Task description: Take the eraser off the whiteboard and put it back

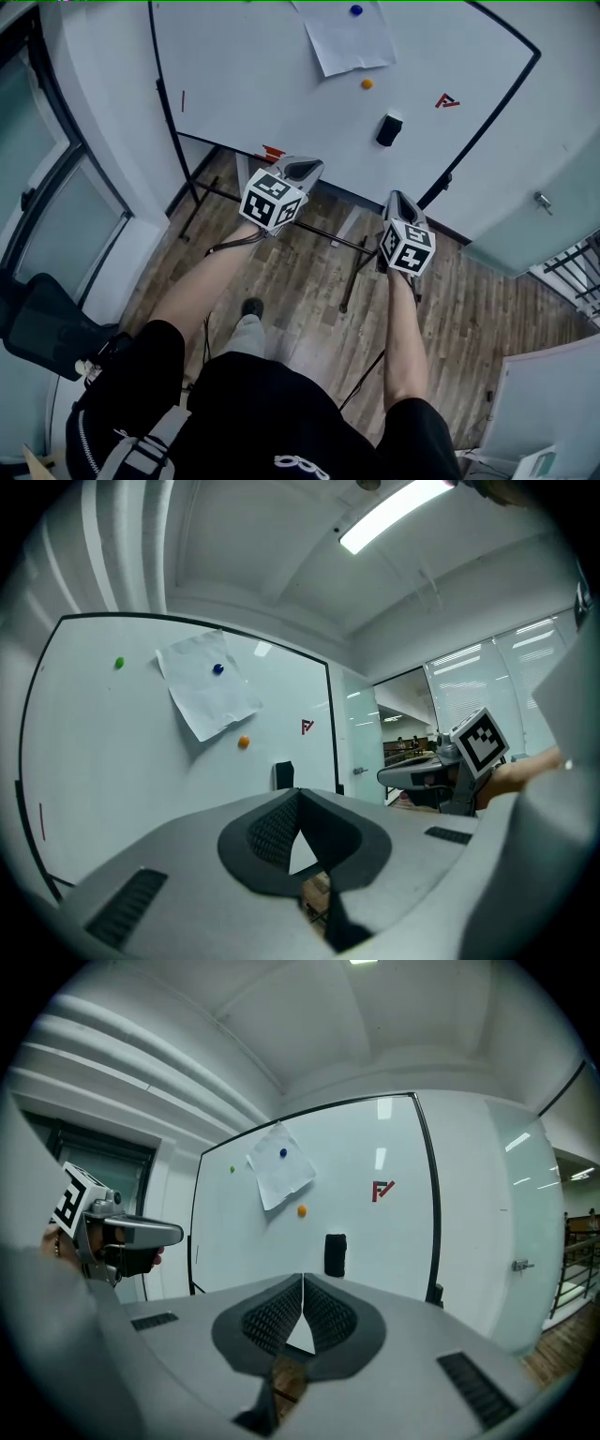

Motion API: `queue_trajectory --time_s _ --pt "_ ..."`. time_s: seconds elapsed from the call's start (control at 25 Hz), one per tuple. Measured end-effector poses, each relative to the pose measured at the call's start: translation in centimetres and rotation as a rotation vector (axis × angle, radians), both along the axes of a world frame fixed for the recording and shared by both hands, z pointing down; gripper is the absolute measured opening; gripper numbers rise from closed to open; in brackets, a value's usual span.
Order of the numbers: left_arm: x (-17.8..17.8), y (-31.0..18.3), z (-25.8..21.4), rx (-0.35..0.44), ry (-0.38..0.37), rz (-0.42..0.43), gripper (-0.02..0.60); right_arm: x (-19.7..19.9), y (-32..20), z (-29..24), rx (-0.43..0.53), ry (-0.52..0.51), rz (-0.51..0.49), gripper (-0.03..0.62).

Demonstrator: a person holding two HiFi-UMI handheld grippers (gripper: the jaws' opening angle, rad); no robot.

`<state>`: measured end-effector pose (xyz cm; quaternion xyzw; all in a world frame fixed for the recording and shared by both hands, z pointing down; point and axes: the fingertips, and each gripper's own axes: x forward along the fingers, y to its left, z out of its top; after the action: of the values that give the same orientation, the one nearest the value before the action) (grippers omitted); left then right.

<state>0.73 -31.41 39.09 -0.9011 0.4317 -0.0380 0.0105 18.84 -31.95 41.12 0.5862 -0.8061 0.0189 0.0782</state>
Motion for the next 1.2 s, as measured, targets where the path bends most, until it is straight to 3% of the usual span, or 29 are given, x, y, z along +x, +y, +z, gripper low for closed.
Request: queue_trajectory --time_s 0.84,0.88,0.96,1.2 --pt "0.2 -19.1 0.4 -0.033 -0.017 0.157 0.009 -1.7 -18.3 0.2 -0.006 -0.008 0.158 0.029" --pt "0.2 -19.7 0.5 -0.034 -0.018 0.166 0.009 -1.7 -19.0 0.3 -0.01 -0.018 0.163 0.057" --pt "0.3 -20.9 0.6 -0.033 -0.024 0.183 0.009 -1.8 -20.6 0.6 -0.028 -0.046 0.168 0.214" --pt "0.0 -24.3 1.5 -0.044 -0.028 0.219 0.009 -1.6 -24.7 2.0 -0.063 -0.048 0.238 0.264"
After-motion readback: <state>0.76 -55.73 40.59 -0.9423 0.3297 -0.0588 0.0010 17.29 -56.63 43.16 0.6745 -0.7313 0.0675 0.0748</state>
